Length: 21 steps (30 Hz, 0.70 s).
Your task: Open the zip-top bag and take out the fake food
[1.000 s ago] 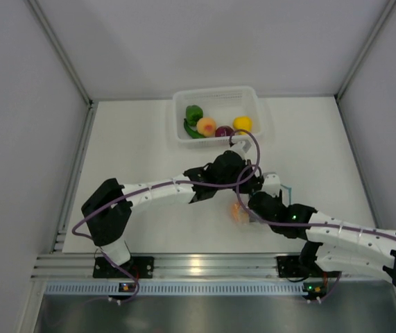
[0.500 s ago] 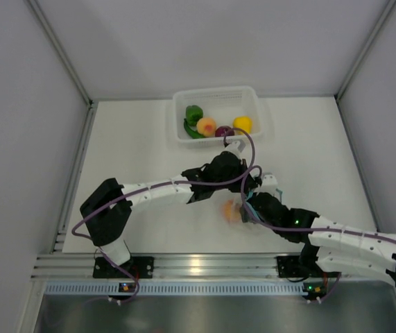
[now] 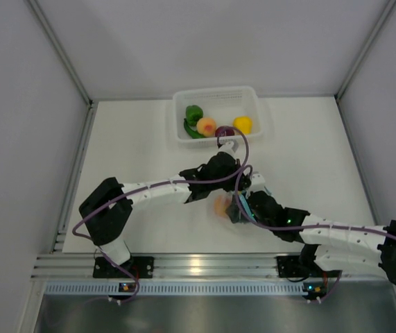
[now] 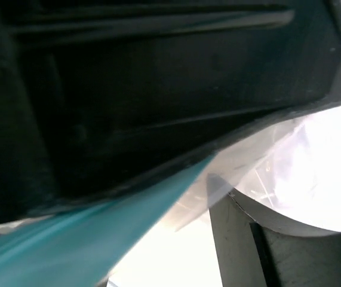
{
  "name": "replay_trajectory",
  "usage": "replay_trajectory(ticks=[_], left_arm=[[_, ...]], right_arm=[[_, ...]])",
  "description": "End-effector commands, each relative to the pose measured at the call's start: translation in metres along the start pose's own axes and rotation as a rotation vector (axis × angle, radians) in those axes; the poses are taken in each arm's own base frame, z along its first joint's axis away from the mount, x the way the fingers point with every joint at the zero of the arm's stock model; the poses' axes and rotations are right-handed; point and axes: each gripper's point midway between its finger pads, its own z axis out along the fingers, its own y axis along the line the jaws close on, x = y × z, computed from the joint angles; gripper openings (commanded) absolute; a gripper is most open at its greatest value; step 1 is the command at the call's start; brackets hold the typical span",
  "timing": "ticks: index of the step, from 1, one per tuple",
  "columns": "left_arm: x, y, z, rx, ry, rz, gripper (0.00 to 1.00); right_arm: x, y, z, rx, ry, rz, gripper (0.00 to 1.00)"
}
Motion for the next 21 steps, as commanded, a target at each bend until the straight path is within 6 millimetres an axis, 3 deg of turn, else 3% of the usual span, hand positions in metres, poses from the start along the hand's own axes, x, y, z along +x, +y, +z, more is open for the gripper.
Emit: replay_trajectory(ticks=[1,3,5,11,15,19,21], left_arm=[[0.032,0.028,-0.005,-0.084,0.080,0.033,0.00],[0.031,0.031,-0.007,-0.087,0.077,0.024,0.00],[0.032,0.032,-0.009,-0.082,0.086,0.020,0.00],[0.038,0.026,-0.015,-0.036,0.114,0.028,0.00],[0.040,0.033,-0.021,-0.044,0.112,0.023,0.00],[0.039,0.033,-0.024,-0.021,0.109,0.017,0.00],[0.039,0.035,-0.026,-0.021,0.108,0.015,0.00]], right_arm=[[-0.097,0.063,-0.007,-0.211,-0.321,0.096,0.60],[-0.106,0.068,-0.004,-0.199,-0.317,0.062,0.61],[-0.102,0.068,0.007,-0.181,-0.276,0.017,0.62],[-0.113,0.068,0.038,-0.156,-0.245,-0.020,0.63],[-0.114,0.075,0.058,-0.225,-0.203,0.011,0.66],[-0.107,0.088,0.062,-0.330,-0.177,-0.010,0.68],[-0.118,0.069,0.059,-0.235,-0.230,0.017,0.67]])
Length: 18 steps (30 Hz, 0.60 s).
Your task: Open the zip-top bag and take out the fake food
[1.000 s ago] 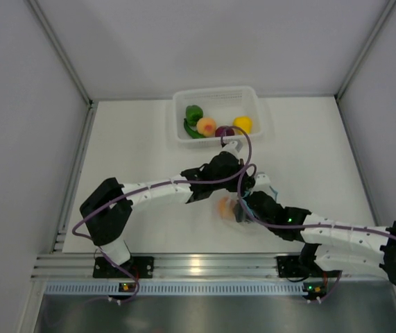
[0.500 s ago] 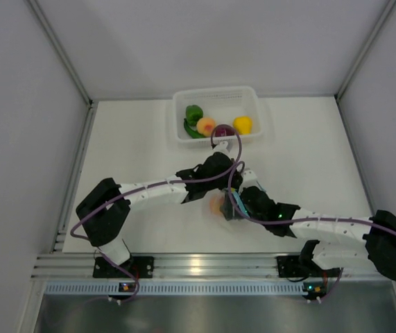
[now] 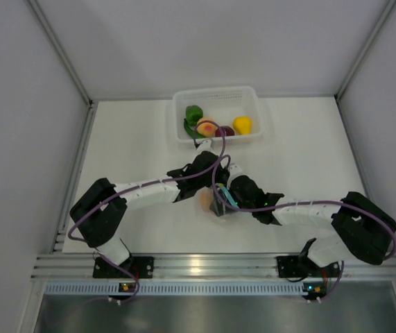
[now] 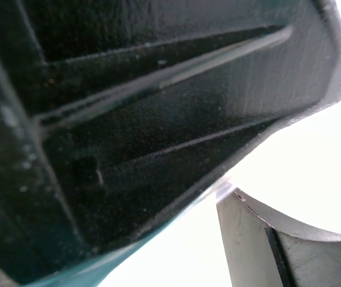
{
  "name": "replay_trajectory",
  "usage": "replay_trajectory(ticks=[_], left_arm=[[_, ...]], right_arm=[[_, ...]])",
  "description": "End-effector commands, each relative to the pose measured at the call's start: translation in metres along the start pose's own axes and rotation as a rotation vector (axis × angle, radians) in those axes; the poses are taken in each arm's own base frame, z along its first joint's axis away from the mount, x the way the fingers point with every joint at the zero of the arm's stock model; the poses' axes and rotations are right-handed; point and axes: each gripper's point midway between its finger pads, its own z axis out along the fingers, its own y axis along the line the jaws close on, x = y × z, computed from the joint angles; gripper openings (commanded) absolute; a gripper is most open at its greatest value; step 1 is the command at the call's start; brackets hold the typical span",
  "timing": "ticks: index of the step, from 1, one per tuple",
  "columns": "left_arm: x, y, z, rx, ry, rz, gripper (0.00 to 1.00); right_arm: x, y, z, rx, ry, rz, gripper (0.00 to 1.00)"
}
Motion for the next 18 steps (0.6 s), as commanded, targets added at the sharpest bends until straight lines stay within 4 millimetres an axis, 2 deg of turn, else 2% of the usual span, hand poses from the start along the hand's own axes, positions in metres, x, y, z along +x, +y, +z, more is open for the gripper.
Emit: replay_trajectory(ticks=[1,2,4,5,7,8,10,11,12,13,17,18], left_arm=[[0.065,-0.030,-0.030,0.156,0.218,0.109,0.00],[0.064,-0.032,-0.032,0.166,0.218,0.110,0.00],[0.062,-0.035,-0.036,0.177,0.213,0.107,0.00],[0.059,-0.040,-0.040,0.193,0.203,0.103,0.00],[0.052,-0.050,-0.044,0.225,0.170,0.086,0.00],[0.047,-0.056,-0.049,0.239,0.149,0.067,0.00],[0.038,-0.061,-0.051,0.228,0.086,0.053,0.00],[0.036,-0.065,-0.053,0.228,0.066,0.046,0.00],[0.036,-0.073,-0.059,0.245,0.053,0.048,0.00],[0.032,-0.073,-0.060,0.231,0.023,0.040,0.00],[0.019,-0.077,-0.070,0.232,-0.055,-0.022,0.00],[0.020,-0.070,-0.070,0.222,-0.062,-0.027,0.00]], right_arm=[[-0.112,0.021,-0.012,-0.049,-0.343,0.069,0.66],[-0.113,0.005,-0.015,0.038,-0.358,0.078,0.66],[-0.117,-0.009,-0.026,0.126,-0.362,0.082,0.66],[-0.109,-0.026,-0.029,0.210,-0.333,0.078,0.66],[-0.107,-0.036,-0.036,0.244,-0.330,0.072,0.65],[-0.097,-0.045,-0.037,0.277,-0.295,0.063,0.64],[-0.093,-0.059,-0.042,0.354,-0.254,0.053,0.64],[-0.080,-0.074,-0.048,0.428,-0.197,0.036,0.64],[-0.080,-0.078,-0.053,0.451,-0.190,0.031,0.65],[-0.075,-0.083,-0.057,0.476,-0.165,0.020,0.65],[-0.071,-0.118,-0.093,0.653,-0.126,-0.001,0.65],[-0.071,-0.124,-0.108,0.691,-0.105,-0.014,0.65]])
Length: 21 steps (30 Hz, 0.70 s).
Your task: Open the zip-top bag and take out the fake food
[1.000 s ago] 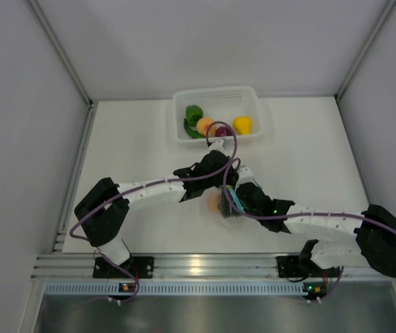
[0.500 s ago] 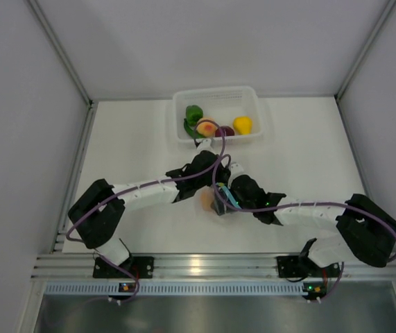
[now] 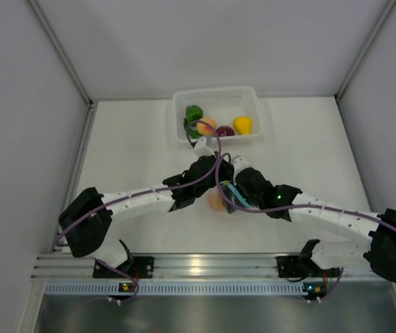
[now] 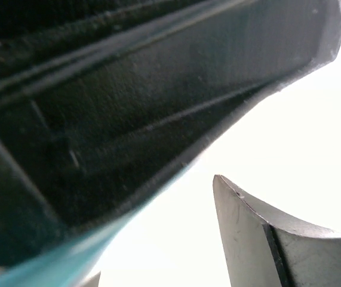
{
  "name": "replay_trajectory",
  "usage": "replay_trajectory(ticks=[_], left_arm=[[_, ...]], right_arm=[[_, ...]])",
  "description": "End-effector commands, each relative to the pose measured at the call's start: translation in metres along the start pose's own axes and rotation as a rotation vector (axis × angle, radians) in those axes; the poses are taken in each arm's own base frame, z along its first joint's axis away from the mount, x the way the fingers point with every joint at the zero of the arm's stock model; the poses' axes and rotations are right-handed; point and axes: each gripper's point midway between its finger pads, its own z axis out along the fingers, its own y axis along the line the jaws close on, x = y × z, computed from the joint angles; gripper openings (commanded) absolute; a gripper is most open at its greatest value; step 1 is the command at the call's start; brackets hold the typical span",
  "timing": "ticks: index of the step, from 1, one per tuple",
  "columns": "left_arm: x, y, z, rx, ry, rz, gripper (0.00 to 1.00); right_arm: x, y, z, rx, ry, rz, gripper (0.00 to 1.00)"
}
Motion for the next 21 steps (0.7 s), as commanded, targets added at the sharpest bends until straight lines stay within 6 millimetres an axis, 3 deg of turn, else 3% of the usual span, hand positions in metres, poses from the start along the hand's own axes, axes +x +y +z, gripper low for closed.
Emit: replay_trajectory(ticks=[1,4,7,12,13,14,17,21], left_arm=[[0.041,-0.020,-0.048,0.085,0.134,0.032,0.00],[0.046,-0.013,-0.045,0.067,0.141,0.037,0.00],[0.053,-0.006,-0.043,0.056,0.157,0.027,0.00],[0.061,-0.014,-0.045,0.129,0.184,0.002,0.00],[0.060,-0.019,-0.045,0.152,0.179,0.004,0.00],[0.060,-0.022,-0.047,0.172,0.179,0.013,0.00],[0.058,-0.024,-0.049,0.185,0.167,0.013,0.00],[0.062,-0.009,-0.048,0.150,0.166,0.014,0.00]], right_arm=[[-0.023,-0.124,-0.043,0.561,-0.062,0.131,0.65],[-0.030,-0.135,-0.068,0.604,-0.046,0.084,0.66],[-0.033,-0.131,-0.076,0.569,-0.024,0.053,0.65],[-0.015,-0.127,-0.059,0.542,0.057,0.031,0.56],[-0.012,-0.126,-0.056,0.540,0.067,0.049,0.44],[-0.010,-0.122,-0.050,0.518,0.069,0.057,0.42],[-0.008,-0.115,-0.041,0.486,0.065,0.092,0.43],[-0.020,-0.093,-0.036,0.355,-0.003,0.137,0.42]])
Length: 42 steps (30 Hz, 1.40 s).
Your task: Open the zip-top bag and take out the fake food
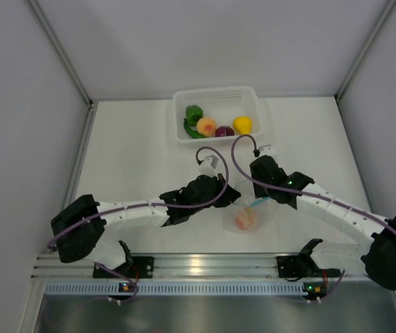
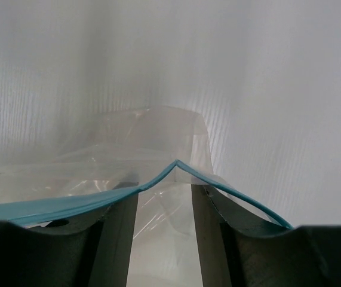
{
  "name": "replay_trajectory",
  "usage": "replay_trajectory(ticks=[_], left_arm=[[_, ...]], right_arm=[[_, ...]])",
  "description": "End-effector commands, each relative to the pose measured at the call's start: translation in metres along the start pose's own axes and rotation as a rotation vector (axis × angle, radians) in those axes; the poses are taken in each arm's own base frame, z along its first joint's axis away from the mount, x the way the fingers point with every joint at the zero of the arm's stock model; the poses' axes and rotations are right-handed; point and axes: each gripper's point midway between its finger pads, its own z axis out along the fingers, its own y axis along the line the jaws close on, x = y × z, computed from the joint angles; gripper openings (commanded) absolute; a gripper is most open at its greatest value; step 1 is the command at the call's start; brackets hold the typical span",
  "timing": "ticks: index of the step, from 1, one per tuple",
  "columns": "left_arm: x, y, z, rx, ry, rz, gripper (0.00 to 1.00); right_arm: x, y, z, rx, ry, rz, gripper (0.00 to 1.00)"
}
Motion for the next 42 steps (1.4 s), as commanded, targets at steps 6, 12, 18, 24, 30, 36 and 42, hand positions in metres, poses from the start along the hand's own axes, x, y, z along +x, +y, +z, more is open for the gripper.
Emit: replay_trajectory(ticks=[6,12,18,24,30,36,42], left_arm=[[-0.006,-0.006,-0.012,0.039,-0.030,0.010,0.00],[-0.002,0.013,-0.013,-0.016,-0.055,-0.012,0.00],[-0.002,0.022,-0.013,-0.049,-0.083,-0.026,0.00],[-0.005,0.023,-0.017,-0.058,-0.113,-0.035,0.00],[-0.009,0.029,-0.021,-0.085,-0.162,-0.052,0.00],[-0.010,0.030,-0.020,-0.100,-0.183,-0.043,0.00],[-0.008,0.031,-0.019,-0.106,-0.186,-0.036,0.00]], right_arm=[[-0.018,0.058,-0.034,-0.333,-0.039,0.040,0.42],[0.013,0.086,-0.051,-0.455,0.034,-0.029,0.42],[0.035,0.112,-0.057,-0.509,0.051,-0.063,0.43],[0.059,0.105,-0.047,-0.408,0.097,-0.093,0.43],[0.080,0.113,-0.047,-0.418,0.157,-0.112,0.46],[0.091,0.125,-0.052,-0.461,0.174,-0.124,0.52],[0.107,0.126,-0.046,-0.431,0.211,-0.137,0.62]])
